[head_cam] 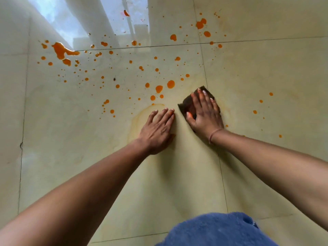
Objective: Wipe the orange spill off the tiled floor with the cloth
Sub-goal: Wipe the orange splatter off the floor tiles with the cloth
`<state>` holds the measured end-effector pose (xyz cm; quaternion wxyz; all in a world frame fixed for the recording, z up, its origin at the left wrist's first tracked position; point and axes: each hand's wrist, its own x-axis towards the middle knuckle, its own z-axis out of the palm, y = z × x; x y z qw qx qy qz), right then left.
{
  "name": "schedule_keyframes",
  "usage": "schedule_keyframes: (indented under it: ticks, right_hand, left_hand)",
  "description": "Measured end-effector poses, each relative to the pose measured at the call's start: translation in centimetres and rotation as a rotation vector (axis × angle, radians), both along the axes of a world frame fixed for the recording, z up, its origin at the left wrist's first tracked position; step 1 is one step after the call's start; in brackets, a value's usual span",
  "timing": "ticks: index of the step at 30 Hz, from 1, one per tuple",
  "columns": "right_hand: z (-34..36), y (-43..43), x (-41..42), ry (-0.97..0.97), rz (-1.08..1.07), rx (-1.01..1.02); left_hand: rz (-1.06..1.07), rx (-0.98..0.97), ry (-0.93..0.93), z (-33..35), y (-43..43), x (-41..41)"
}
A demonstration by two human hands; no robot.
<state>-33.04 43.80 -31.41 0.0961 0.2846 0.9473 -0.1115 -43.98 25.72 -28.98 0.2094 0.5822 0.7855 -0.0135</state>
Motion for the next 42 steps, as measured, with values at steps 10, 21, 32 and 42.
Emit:
schedule_keyframes:
  ticks: [10, 21, 32, 42]
  right_hand:
    - [-0.8, 0.3, -0.8, 0.085, 0.079, 0.021]
    - [0.7, 6.2, -7.7, -0.069, 0.732, -0.021]
    - [-0.2, -3.5, -12.1, 0.033, 0.900, 0.005]
    - [-0.8, -13.0, -15.3, 0.064, 0.972, -0.028]
  left_hand:
    - [-0.002, 0.032, 0.116, -1.2, -0.7, -3.0]
    - [0.094, 0.107, 0.184, -1.4, -6.3, -5.5]
    - [0.542, 0.007, 0.258, -1.3, -16.5, -13.5]
    - [0.660, 0.098, 0.152, -3.4, -20.1, -15.0]
